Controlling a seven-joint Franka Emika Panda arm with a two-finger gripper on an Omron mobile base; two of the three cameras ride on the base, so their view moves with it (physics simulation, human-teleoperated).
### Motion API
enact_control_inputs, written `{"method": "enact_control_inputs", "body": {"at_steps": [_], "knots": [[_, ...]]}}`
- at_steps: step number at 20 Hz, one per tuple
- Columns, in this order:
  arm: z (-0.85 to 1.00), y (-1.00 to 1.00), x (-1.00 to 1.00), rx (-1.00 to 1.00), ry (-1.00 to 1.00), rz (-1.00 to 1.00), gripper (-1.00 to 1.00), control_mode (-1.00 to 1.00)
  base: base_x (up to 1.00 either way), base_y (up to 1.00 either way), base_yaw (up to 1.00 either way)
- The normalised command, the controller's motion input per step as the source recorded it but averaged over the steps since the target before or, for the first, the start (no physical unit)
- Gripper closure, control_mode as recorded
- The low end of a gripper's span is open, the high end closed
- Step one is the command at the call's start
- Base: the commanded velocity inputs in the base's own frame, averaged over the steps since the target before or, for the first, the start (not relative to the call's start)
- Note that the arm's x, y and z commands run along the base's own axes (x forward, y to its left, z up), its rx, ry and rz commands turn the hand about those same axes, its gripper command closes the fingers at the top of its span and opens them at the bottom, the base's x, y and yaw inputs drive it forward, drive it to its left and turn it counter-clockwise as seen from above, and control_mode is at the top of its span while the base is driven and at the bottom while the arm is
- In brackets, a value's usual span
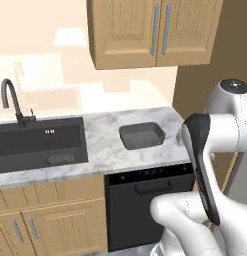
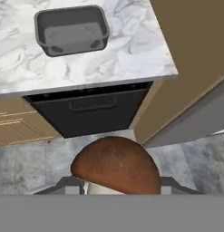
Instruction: Take the mushroom and carrot out of the freezer and place them in the tupperware container on the counter. Then put the tupperware containing the vegetables back in the freezer.
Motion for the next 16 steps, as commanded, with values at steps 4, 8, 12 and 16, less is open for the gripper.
{"method": "enact_control_inputs", "body": {"at_steps": [4,8,12,16], "knots": [[-0.01,0.0,0.13,0.0,0.03,0.0,1.0,-1.0,0.52,0.0,0.0],[-0.13,0.11,0.69,0.0,0.11,0.0,1.0,-1.0,0.0,0.0,0.0],[-0.25,0.25,1.0,0.0,0.11,0.0,1.0,-1.0,0.0,0.0,0.0],[-0.49,0.33,0.99,0.0,0.13,0.0,1.0,-1.0,0.0,0.0,0.0]]}}
